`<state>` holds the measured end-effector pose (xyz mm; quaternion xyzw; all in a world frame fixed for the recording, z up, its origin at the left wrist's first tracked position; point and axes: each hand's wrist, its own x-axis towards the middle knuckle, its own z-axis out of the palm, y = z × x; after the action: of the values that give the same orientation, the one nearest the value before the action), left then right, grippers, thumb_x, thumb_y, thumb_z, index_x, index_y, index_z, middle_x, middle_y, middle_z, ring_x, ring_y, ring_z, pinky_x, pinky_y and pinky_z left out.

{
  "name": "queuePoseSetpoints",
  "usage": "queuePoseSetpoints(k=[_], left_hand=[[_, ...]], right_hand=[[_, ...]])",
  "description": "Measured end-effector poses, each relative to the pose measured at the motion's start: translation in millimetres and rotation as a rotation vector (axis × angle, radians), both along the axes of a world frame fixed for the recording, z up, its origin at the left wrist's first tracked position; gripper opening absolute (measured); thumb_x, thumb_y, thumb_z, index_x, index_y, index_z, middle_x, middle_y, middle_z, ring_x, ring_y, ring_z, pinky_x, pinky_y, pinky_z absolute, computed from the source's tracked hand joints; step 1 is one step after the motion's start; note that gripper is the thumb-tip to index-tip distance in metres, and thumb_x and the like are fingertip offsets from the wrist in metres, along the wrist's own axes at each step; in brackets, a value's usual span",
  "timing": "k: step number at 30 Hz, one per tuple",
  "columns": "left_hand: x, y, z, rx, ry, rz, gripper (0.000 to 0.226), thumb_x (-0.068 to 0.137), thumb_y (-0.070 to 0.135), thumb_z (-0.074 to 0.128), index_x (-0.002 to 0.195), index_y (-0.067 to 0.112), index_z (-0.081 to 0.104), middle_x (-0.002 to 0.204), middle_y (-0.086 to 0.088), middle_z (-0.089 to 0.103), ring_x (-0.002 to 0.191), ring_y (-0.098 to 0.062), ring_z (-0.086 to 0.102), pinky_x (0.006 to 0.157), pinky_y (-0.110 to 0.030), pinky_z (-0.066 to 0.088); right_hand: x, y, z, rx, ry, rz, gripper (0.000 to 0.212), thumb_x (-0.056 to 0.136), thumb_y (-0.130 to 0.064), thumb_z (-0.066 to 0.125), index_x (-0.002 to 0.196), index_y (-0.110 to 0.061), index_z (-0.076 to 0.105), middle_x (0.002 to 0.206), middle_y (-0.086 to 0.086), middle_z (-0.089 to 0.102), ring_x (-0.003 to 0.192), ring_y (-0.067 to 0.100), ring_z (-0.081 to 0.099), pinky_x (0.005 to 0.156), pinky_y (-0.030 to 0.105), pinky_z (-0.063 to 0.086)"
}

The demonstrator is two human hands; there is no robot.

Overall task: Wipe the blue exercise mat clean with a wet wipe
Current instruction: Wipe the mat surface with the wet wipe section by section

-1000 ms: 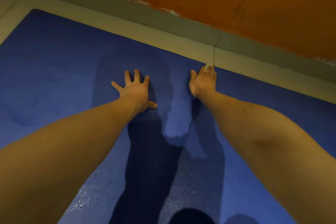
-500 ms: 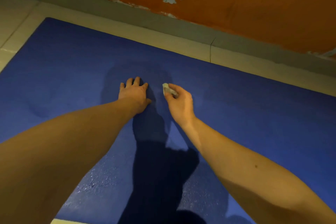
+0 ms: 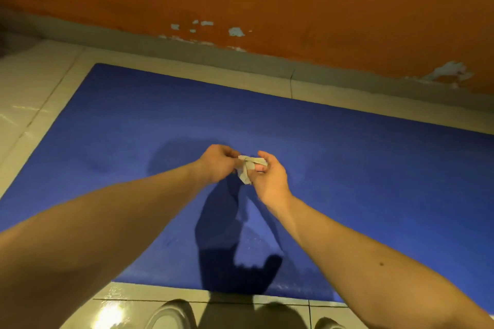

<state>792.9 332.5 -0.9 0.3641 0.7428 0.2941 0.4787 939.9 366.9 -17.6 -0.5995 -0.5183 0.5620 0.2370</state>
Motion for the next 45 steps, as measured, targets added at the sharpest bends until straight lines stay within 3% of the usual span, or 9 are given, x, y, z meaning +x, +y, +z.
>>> queuePoseSetpoints(k=[3, 8, 12, 17, 26, 31, 36, 41, 45], left_hand=[[2.1, -18.5, 19.5, 0.024, -0.048, 0.064, 0.022, 0.086, 0.005, 0.072, 0.108, 0.004, 0.071, 0.090, -0.011, 0.070, 0.071, -0.015, 0.065, 0.068, -0.025, 0.055], [5.5, -45.7, 55.7, 0.022, -0.067, 0.047, 0.013, 0.084, 0.001, 0.072, 0.095, 0.007, 0.070, 0.090, -0.016, 0.069, 0.078, -0.025, 0.064, 0.090, -0.049, 0.056], [3.7, -59.2, 97.1, 0.057, 0.056, -0.038, 0.014, 0.083, 0.004, 0.071, 0.095, 0.011, 0.070, 0.090, -0.013, 0.073, 0.079, -0.022, 0.067, 0.088, -0.044, 0.059], [5.9, -73.4, 155.6, 0.157, 0.136, -0.098, 0.012, 0.081, 0.007, 0.074, 0.091, 0.013, 0.069, 0.096, -0.020, 0.074, 0.077, -0.025, 0.064, 0.086, -0.050, 0.057], [28.7, -114.3, 231.6, 0.257, 0.265, -0.324, 0.026, 0.079, 0.020, 0.083, 0.100, 0.019, 0.068, 0.084, 0.001, 0.066, 0.072, -0.017, 0.057, 0.067, -0.033, 0.050], [33.7, -130.5, 249.9, 0.288, 0.386, -0.373, 0.013, 0.087, 0.025, 0.077, 0.094, 0.017, 0.069, 0.092, -0.009, 0.069, 0.070, -0.020, 0.054, 0.063, -0.031, 0.046], [41.0, -134.7, 255.5, 0.246, 0.441, -0.428, 0.019, 0.088, 0.025, 0.075, 0.099, 0.011, 0.069, 0.086, -0.005, 0.064, 0.069, -0.020, 0.052, 0.060, -0.028, 0.043], [51.4, -146.4, 231.6, 0.175, 0.447, -0.407, 0.018, 0.087, 0.024, 0.075, 0.095, 0.010, 0.069, 0.083, -0.003, 0.067, 0.069, -0.017, 0.056, 0.059, -0.025, 0.044], [54.7, -160.5, 204.5, 0.121, 0.389, -0.274, 0.012, 0.083, 0.016, 0.076, 0.089, 0.013, 0.066, 0.082, -0.005, 0.069, 0.070, -0.020, 0.060, 0.062, -0.026, 0.049]], right_hand=[[12.2, -24.7, 21.2, 0.031, -0.004, 0.066, 0.033, 0.095, -0.002, 0.056, 0.128, -0.008, 0.053, 0.111, 0.009, 0.061, 0.097, 0.025, 0.064, 0.088, 0.034, 0.057], [28.1, -55.2, 62.3, -0.116, 0.103, 0.113, 0.032, 0.086, -0.007, 0.069, 0.115, -0.015, 0.059, 0.106, 0.010, 0.066, 0.090, 0.023, 0.065, 0.095, 0.046, 0.056], [33.9, -68.3, 94.4, -0.223, 0.294, 0.071, 0.024, 0.092, -0.004, 0.071, 0.109, -0.017, 0.061, 0.119, 0.011, 0.071, 0.113, 0.027, 0.070, 0.102, 0.039, 0.055], [38.2, -76.5, 142.4, -0.216, 0.359, 0.080, 0.024, 0.091, -0.004, 0.073, 0.114, -0.012, 0.068, 0.116, 0.014, 0.075, 0.108, 0.028, 0.072, 0.101, 0.040, 0.055], [49.7, -89.9, 231.6, -0.168, 0.251, 0.098, 0.059, 0.094, 0.003, 0.065, 0.147, -0.013, 0.042, 0.119, 0.014, 0.072, 0.087, 0.025, 0.074, 0.062, 0.033, 0.058], [60.6, -101.7, 260.9, -0.067, 0.103, 0.211, 0.064, 0.093, 0.012, 0.058, 0.149, -0.018, 0.046, 0.133, 0.008, 0.063, 0.104, 0.019, 0.068, 0.072, 0.030, 0.059], [64.7, -114.9, 254.7, 0.022, 0.181, 0.364, 0.072, 0.087, 0.016, 0.049, 0.150, -0.017, 0.046, 0.150, -0.005, 0.048, 0.132, 0.018, 0.053, 0.089, 0.031, 0.055], [73.2, -132.9, 204.6, -0.006, 0.204, 0.283, 0.048, 0.084, 0.003, 0.071, 0.129, -0.012, 0.063, 0.113, 0.008, 0.076, 0.098, 0.020, 0.074, 0.081, 0.029, 0.059], [77.6, -143.7, 181.8, -0.084, 0.166, 0.239, 0.028, 0.084, -0.001, 0.076, 0.110, -0.007, 0.071, 0.097, 0.014, 0.074, 0.069, 0.019, 0.062, 0.068, 0.024, 0.055]])
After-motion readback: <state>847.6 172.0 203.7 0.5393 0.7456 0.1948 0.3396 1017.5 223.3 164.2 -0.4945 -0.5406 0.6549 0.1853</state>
